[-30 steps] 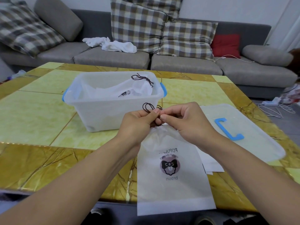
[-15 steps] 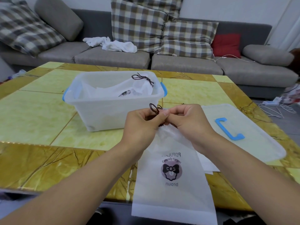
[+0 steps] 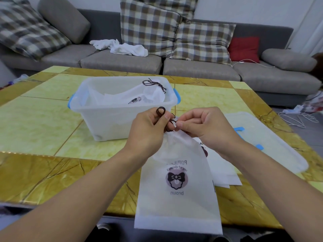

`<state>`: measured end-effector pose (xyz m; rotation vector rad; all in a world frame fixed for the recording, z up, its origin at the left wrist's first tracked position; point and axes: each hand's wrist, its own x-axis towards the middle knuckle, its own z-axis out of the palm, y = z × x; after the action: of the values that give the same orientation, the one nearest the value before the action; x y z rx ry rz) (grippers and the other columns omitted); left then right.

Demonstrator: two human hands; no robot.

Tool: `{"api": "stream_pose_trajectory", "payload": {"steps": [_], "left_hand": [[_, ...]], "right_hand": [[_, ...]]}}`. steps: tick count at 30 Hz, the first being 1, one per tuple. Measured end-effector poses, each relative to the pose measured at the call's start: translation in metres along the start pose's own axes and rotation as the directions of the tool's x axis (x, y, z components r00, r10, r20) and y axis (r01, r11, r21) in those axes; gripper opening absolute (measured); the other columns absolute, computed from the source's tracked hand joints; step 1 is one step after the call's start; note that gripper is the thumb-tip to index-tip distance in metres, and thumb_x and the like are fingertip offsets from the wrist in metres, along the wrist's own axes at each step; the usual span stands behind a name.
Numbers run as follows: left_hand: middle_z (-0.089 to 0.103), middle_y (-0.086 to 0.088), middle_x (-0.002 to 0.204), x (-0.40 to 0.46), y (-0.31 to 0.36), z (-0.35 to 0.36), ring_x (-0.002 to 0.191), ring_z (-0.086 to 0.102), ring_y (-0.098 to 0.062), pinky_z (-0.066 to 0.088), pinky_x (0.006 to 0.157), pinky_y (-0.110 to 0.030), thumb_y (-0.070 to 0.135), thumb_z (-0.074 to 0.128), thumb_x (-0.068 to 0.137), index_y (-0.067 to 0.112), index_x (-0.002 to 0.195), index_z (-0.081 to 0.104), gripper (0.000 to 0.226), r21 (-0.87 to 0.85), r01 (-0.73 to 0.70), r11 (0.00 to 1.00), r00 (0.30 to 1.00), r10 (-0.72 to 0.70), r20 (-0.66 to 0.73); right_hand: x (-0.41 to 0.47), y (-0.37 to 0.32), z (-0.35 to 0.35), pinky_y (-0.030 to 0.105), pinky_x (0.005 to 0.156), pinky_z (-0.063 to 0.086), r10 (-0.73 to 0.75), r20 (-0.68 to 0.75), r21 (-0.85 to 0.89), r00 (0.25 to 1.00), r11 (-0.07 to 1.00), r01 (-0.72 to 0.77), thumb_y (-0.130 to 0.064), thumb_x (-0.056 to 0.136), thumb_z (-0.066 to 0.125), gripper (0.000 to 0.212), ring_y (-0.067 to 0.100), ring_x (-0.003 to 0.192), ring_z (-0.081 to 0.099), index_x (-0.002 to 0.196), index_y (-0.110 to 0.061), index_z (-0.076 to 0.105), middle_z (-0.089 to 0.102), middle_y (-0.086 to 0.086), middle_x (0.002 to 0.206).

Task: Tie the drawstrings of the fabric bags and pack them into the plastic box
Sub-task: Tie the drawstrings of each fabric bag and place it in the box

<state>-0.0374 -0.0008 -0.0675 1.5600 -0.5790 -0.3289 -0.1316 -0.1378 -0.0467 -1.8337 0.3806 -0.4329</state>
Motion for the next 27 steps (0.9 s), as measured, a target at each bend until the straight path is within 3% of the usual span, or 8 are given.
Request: {"api": "stream_pose_trajectory", "payload": {"steps": [3,5,8,11,13,18,23,27], "left_hand": [[0.070,-0.001,0.069,0.000,-0.001,0.001,0.070,0.067,-0.013,0.055,0.077,-0.031,0.014,0.057,0.101,0.011,0.095,0.067,0.012,-0.014,-0.012,1.000,1.000,0.013,0.024],[0.072,-0.001,0.070,0.001,-0.001,0.003,0.073,0.069,-0.017,0.056,0.080,-0.037,0.014,0.058,0.100,0.013,0.103,0.059,0.004,-0.047,0.007,0.999,1.000,-0.006,0.021],[0.073,-0.001,0.070,0.004,-0.003,0.003,0.074,0.069,-0.018,0.055,0.079,-0.041,0.015,0.060,0.099,0.011,0.112,0.051,0.016,-0.116,0.050,0.992,0.999,-0.048,0.023],[0.074,-0.007,0.075,0.004,-0.002,0.001,0.072,0.070,-0.016,0.057,0.074,-0.032,0.012,0.061,0.099,-0.002,0.104,0.059,0.015,-0.140,0.044,0.989,0.999,-0.040,0.033],[0.074,-0.009,0.075,0.002,0.000,0.001,0.069,0.069,-0.015,0.056,0.068,-0.026,0.011,0.063,0.097,0.002,0.094,0.066,0.010,-0.180,0.038,0.983,0.999,-0.034,0.027],[0.074,-0.009,0.074,-0.002,0.003,0.005,0.065,0.067,-0.016,0.056,0.064,-0.025,0.008,0.073,0.088,0.006,0.081,0.074,0.008,-0.263,0.049,0.963,0.998,-0.056,-0.018],[0.076,-0.013,0.077,-0.002,0.006,0.002,0.065,0.068,-0.018,0.058,0.065,-0.027,0.006,0.078,0.082,0.003,0.079,0.076,0.005,-0.272,0.047,0.961,0.997,-0.061,-0.043],[0.076,-0.005,0.072,-0.001,0.008,0.000,0.064,0.070,-0.012,0.054,0.064,-0.021,0.001,0.078,0.080,0.010,0.075,0.076,0.011,-0.220,-0.017,0.975,0.998,0.004,-0.060]], "right_hand": [[-0.001,-0.001,0.002,0.039,0.076,0.060,-0.031,-0.015,-0.019,0.999,0.999,0.030,-0.007,0.081,0.080,0.006,0.022,0.069,0.071,0.082,-0.004,0.075,0.077,0.012,0.077],[-0.002,0.000,0.001,0.042,0.081,0.059,-0.037,-0.002,-0.037,0.999,0.999,0.036,-0.009,0.083,0.079,0.003,0.026,0.078,0.074,0.081,-0.009,0.076,0.078,0.008,0.080],[-0.003,-0.001,0.001,0.045,0.088,0.057,-0.035,0.003,-0.048,0.999,0.998,0.035,-0.012,0.087,0.076,0.004,0.031,0.091,0.074,0.083,-0.013,0.078,0.078,0.005,0.084],[-0.004,-0.001,0.000,0.053,0.091,0.054,-0.028,-0.007,-0.043,1.000,0.999,0.027,-0.016,0.087,0.076,0.004,0.031,0.090,0.073,0.085,-0.016,0.078,0.078,0.007,0.087],[-0.005,-0.002,0.000,0.064,0.088,0.051,-0.001,-0.004,-0.013,1.000,1.000,0.001,-0.022,0.086,0.079,0.005,0.040,0.086,0.070,0.085,-0.017,0.079,0.078,0.008,0.088],[-0.008,-0.003,0.007,0.036,0.084,0.056,0.046,-0.001,0.110,0.999,0.993,-0.046,-0.011,0.080,0.082,0.008,0.020,0.080,0.072,0.083,-0.005,0.077,0.077,0.013,0.087],[-0.008,0.001,0.019,0.032,0.075,0.057,0.084,-0.075,0.185,0.994,0.980,-0.069,-0.004,0.077,0.082,0.008,0.022,0.073,0.071,0.078,-0.002,0.075,0.076,0.019,0.083],[-0.006,0.002,0.028,0.036,0.070,0.055,0.119,-0.173,0.224,0.978,0.971,-0.078,-0.006,0.074,0.085,0.013,0.025,0.069,0.067,0.070,-0.007,0.072,0.074,0.020,0.078]]}}
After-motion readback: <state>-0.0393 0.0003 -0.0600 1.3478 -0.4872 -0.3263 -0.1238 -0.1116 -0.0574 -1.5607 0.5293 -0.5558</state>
